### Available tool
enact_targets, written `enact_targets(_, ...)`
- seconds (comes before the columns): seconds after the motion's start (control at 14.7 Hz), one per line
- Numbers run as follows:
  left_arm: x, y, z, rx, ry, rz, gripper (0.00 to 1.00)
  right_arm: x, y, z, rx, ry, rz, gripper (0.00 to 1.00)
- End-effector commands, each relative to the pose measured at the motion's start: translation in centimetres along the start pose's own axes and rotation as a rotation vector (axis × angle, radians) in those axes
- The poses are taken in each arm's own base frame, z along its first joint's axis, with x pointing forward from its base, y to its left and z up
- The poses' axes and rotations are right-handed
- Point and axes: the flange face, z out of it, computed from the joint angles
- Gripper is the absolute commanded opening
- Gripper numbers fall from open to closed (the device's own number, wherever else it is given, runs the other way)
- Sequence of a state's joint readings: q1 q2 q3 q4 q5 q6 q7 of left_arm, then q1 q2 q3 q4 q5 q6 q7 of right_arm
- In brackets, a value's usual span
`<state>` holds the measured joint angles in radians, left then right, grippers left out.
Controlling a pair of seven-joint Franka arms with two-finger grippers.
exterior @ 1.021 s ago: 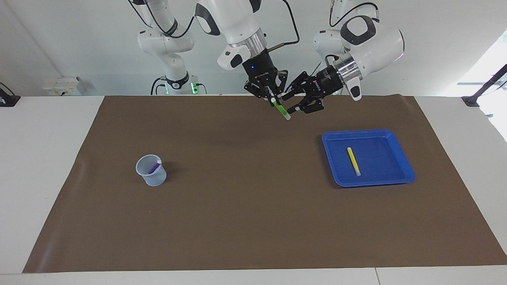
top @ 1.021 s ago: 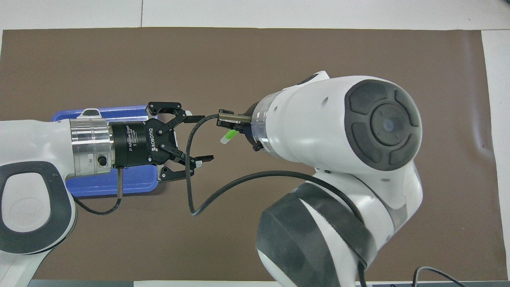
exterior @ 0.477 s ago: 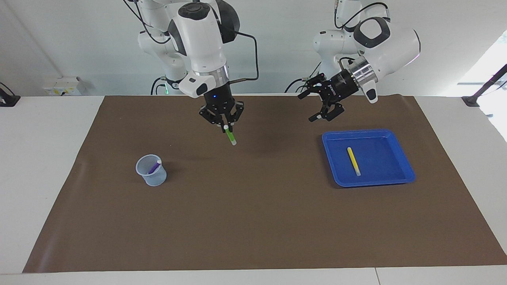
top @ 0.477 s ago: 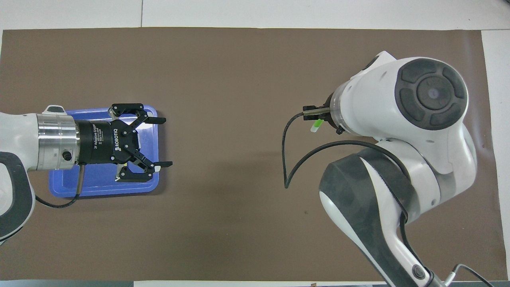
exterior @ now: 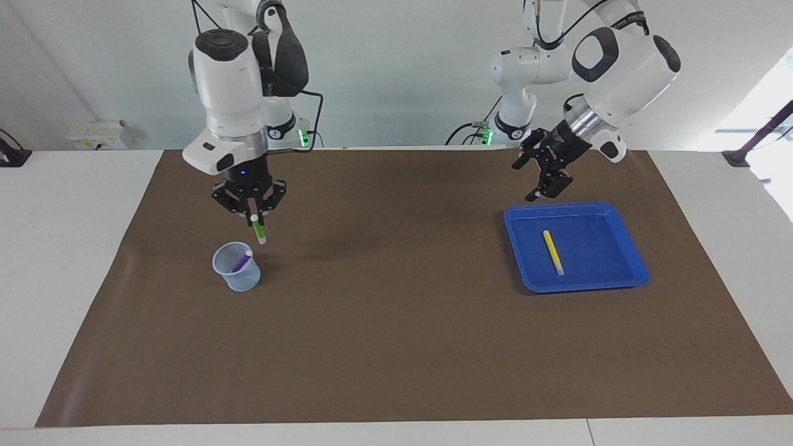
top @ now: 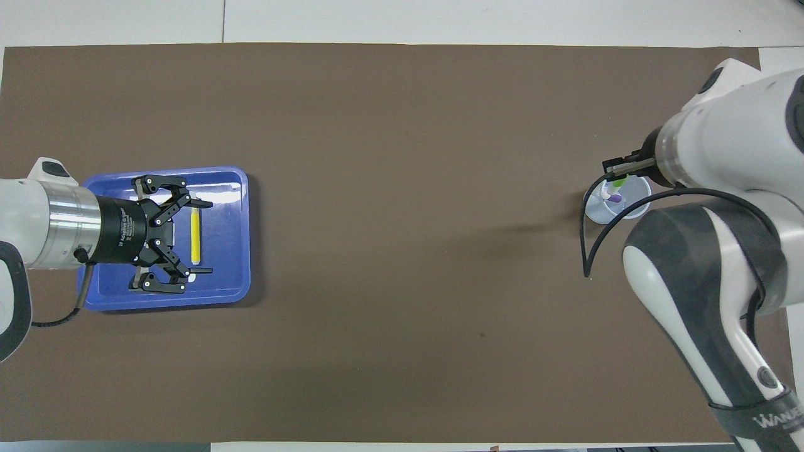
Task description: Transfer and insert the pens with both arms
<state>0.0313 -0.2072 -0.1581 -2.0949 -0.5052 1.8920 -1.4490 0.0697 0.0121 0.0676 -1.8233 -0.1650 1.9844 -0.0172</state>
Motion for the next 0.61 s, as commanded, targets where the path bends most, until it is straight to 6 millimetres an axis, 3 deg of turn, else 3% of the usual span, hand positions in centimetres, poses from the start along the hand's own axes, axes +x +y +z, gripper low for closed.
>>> enact_targets(0.0,3.8,-0.7,-2.0,0.022,0.012,0.157,1.00,-1.9,3.0,1.6,-0.020,0.017,-0.057,0.00)
enact_targets(0.14,6.1,-0.6,-2.5,0.007,0.019,0.245,1.00,-3.4,4.6,3.8,-0.019,0.065,-0.060,0.00)
enact_targets(0.34,10.1,-0.4,-2.7,0.012,0.054,0.454,1.00,-4.4,5.0,6.0,-0.013,0.090,-0.052,0.00)
enact_targets(0.54,12.4,0.8,-0.1,0.105,0.134,0.716,1.00,-4.6,4.4,7.5,0.051,0.096,-0.004,0.00)
